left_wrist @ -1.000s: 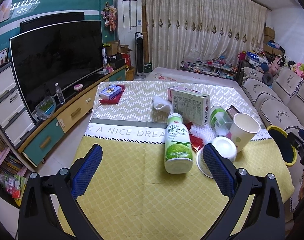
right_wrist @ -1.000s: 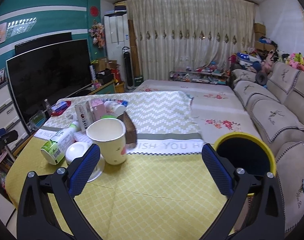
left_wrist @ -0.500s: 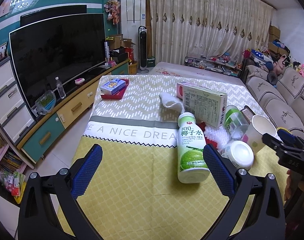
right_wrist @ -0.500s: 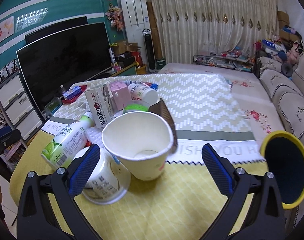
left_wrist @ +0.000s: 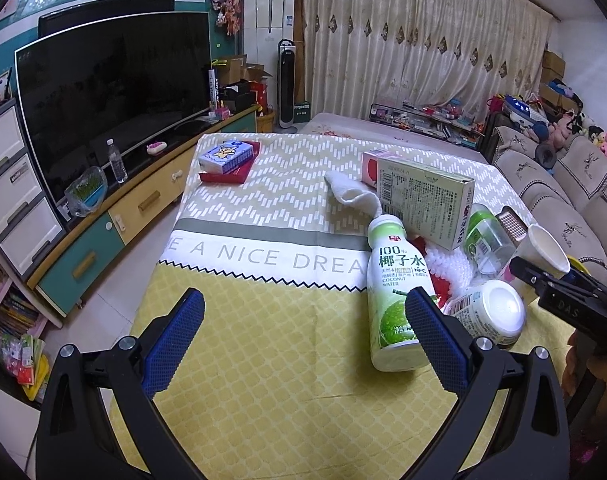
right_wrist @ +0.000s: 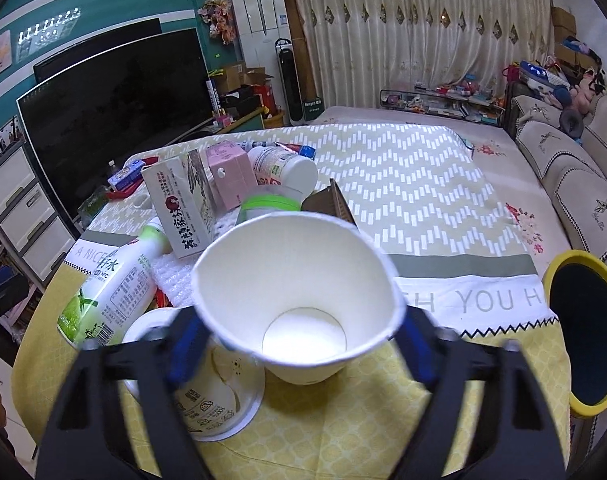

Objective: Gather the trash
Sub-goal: 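Grasp the white paper cup with the right gripper and lift it, then carry the paper cup over the yellow bin and open the right gripper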

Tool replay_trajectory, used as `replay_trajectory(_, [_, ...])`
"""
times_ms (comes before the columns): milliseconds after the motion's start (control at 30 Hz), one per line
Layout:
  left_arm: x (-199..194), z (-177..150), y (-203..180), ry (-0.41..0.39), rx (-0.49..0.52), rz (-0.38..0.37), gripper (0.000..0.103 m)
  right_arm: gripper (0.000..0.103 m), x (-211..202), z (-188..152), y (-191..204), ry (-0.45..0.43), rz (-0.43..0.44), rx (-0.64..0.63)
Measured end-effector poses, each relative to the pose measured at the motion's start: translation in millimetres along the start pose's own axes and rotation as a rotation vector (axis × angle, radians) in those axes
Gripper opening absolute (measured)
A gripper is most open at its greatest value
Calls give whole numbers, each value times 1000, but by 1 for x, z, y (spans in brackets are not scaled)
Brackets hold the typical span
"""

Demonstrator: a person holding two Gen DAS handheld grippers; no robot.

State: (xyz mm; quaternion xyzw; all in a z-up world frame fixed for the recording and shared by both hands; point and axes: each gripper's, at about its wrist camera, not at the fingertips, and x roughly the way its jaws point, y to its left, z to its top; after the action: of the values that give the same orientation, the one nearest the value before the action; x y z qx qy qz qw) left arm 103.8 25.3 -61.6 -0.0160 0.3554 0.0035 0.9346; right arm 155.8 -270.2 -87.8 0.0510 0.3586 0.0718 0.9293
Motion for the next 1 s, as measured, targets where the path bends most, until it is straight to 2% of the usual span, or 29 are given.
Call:
replay_trajectory(267, [-4,0,-3,-8,9,-9,99,62,-31,3,-10,-51,14,13])
replay_trajectory(400, [-11,1,-9,-22,26,-15,99,63,-58,5,-35,-91,-21,37])
replay_trajectory(567, [-17,2,-21,-31,46,-31,99,63,-87,5,-89,-135,-137,101])
replay_trajectory(700, [-19,3,-32,-30,59,-44,99,64,-99,-1,-149,-145,-273,175])
replay_trajectory(833, [-21,3,-46,-31,77,-57,99,64,-95,-9,-202,-108,-388,236])
replay_trajectory(1000, [-19,4,-64,-23,103,-78,99,66,-70,-20,-256,-31,-476,273])
